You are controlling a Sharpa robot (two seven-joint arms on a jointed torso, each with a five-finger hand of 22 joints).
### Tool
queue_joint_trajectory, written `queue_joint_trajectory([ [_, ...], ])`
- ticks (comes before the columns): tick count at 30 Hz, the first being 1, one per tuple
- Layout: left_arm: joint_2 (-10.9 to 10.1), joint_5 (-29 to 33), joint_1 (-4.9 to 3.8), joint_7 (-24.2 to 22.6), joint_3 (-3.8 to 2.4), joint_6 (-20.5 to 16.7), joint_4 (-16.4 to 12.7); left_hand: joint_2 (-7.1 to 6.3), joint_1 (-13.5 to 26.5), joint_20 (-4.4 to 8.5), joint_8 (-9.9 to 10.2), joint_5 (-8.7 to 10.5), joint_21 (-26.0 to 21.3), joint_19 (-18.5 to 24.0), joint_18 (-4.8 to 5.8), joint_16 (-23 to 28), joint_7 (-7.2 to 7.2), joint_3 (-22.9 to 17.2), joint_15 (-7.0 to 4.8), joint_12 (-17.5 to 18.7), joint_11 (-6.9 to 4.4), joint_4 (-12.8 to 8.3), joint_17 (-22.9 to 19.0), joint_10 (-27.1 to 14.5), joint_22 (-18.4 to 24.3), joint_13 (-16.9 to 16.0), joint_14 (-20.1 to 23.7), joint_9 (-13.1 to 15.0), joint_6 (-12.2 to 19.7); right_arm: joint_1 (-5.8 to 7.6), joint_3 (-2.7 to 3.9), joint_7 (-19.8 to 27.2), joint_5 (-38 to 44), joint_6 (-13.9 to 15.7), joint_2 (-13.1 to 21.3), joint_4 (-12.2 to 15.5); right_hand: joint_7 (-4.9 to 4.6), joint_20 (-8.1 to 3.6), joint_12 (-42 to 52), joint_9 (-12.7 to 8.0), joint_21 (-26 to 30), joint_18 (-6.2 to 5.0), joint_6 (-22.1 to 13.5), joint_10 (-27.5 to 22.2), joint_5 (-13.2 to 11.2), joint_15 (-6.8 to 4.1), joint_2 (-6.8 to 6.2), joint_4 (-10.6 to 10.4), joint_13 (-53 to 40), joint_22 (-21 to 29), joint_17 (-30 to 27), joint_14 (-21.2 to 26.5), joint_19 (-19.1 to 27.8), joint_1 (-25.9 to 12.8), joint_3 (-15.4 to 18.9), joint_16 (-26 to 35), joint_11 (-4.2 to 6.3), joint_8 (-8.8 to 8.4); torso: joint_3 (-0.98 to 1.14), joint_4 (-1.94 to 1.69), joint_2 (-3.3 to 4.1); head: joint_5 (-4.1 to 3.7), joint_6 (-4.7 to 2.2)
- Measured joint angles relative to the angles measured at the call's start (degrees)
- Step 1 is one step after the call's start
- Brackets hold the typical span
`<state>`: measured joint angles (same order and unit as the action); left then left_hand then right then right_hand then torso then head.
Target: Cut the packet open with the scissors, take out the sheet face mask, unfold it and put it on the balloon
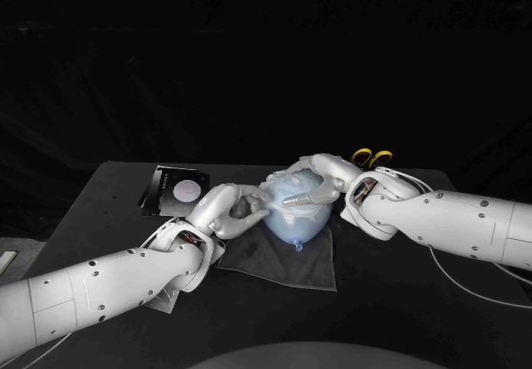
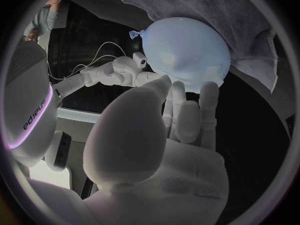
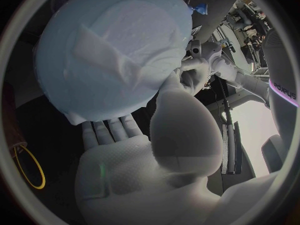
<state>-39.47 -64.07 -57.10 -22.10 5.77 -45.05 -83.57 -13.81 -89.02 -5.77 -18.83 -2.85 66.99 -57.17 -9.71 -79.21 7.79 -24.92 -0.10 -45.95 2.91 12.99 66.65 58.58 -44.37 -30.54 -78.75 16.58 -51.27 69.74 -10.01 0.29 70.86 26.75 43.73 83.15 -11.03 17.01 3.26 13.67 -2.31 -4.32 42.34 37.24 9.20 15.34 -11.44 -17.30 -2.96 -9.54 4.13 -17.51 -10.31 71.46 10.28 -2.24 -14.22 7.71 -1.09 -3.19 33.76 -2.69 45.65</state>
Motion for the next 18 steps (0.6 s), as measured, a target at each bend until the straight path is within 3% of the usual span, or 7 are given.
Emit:
queue_joint_trajectory([
  [4, 0.4, -0.1, -0.33, 1.2, -0.34, 0.1, 0.4, 0.38, 0.4, 0.13, 0.0, 0.0, 0.4, -0.3, 0.01, -0.4, 0.0, -0.1, 0.01, -0.4, 0.2, 0.1, 0.4, -0.2, -0.6, -0.2, -0.4, -0.1, 0.0, 0.01, 0.0, 0.0, -0.1, -0.1, 0.0, 0.0, 0.01, 0.0, 0.0, 0.0, -0.1, 0.0, 0.0, 0.0, -0.3, 0.0, 0.22, 0.0, 0.0, 0.0, 0.0, 0.0, 0.0, -0.2, 0.0, 0.0, 0.0, -0.05, 0.01, 0.01, -0.01, 0.03, -0.01],
  [15, 0.8, -0.6, -0.6, 4.1, -0.47, 1.5, 1.4, 0.72, 0.6, 0.13, 0.0, 0.0, 0.7, -0.3, 0.04, -0.7, -0.09, -0.6, -0.2, -1.1, 0.2, 0.0, 0.7, -0.2, -1.0, -0.7, -0.6, -0.4, -1.4, 0.02, 0.0, 0.0, -0.3, -0.2, 0.0, 0.0, 0.09, 0.0, 0.0, 0.0, -0.2, 0.0, -0.1, -0.1, -0.3, 0.0, 0.22, 0.0, 0.0, 0.0, 0.0, 0.0, 0.0, -0.2, 0.0, 0.0, 0.09, -0.11, 0.02, -0.03, -0.04, -0.1, 0.07],
  [18, 0.8, -0.7, -0.62, 4.4, -0.49, 1.5, 1.4, 0.81, 0.0, 0.24, -1.2, 0.0, 1.2, -0.4, 0.04, -0.8, -0.78, -0.9, -0.41, -2.2, 0.19, -0.5, 0.9, -0.2, -1.4, -1.1, -0.8, -0.1, -4.3, 0.02, 0.0, 0.0, -0.4, -0.2, 0.0, 0.0, 0.09, 0.0, 0.0, -0.1, -0.2, 0.0, -0.1, -0.1, -0.3, 0.0, 0.22, 0.0, 0.0, 0.0, 0.0, 0.0, 0.0, -0.2, 0.0, 0.0, 0.09, -0.12, 0.02, -0.01, -0.02, -0.17, 0.01],
])
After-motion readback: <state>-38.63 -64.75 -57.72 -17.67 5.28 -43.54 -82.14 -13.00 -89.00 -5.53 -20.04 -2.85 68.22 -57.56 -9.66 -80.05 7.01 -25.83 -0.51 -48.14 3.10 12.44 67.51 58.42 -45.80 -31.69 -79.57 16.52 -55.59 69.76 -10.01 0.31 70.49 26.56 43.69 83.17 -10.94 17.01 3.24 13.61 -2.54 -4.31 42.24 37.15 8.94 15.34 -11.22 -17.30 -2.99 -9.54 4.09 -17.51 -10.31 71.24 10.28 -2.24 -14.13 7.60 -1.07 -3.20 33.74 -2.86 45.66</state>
